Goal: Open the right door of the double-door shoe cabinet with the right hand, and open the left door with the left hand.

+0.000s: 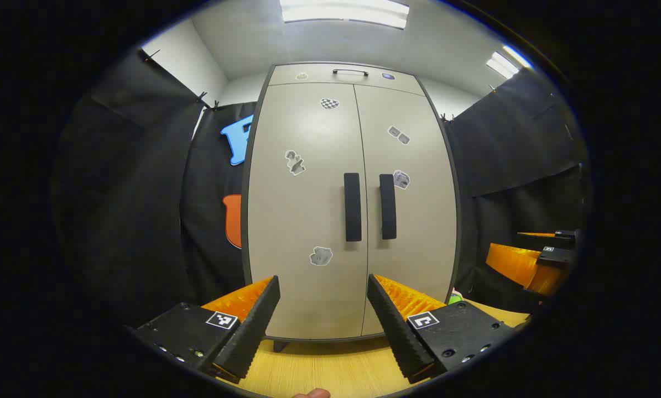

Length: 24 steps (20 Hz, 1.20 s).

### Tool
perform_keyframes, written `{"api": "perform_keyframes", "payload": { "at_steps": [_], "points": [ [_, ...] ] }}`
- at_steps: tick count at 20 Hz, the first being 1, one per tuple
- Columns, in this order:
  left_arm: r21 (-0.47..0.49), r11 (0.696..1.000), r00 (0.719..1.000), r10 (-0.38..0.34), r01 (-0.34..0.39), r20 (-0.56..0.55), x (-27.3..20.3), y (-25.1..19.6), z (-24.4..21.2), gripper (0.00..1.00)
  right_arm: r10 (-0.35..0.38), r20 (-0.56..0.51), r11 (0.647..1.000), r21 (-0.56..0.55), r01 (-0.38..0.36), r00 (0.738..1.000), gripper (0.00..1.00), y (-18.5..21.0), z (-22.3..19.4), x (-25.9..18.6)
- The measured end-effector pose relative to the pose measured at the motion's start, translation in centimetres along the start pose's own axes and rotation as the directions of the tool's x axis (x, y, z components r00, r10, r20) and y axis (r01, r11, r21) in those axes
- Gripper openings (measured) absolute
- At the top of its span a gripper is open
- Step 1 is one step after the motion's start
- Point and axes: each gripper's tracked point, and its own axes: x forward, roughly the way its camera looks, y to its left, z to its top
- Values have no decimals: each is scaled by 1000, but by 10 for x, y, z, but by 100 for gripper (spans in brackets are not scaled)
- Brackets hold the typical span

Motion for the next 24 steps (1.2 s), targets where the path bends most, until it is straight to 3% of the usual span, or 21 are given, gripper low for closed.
{"api": "perform_keyframes", "payload": {
  "at_steps": [3, 4, 5, 11, 23, 24],
  "points": [
    [-36, 999, 1000, -9, 8, -7, -1, -1, 0, 95, -3, 2, 1000, -16, 3, 1000, 100, -1, 2, -1],
    [-36, 999, 1000, -3, 2, -8, -2, 1, 1, 100, -5, 3, 1000, -18, 5, 1000, 100, -2, 2, -1],
    [-29, 1000, 1000, 6, -6, -8, -3, 4, 4, 95, -5, 6, 1000, -18, 5, 1000, 100, -2, 4, -1],
    [-11, 1000, 999, 11, -11, 39, 0, 10, 26, 95, -19, 19, 1000, -9, 19, 1000, 100, 0, 10, 6],
    [-6, 1000, 999, -8, 8, 32, 17, 7, 24, 95, -19, 18, 1000, -24, 19, 1000, 100, 11, 12, 12],
    [-8, 1000, 999, -8, 9, 34, 18, 7, 26, 100, -18, 21, 1000, -24, 19, 1000, 100, 12, 15, 16]
  ]
}}
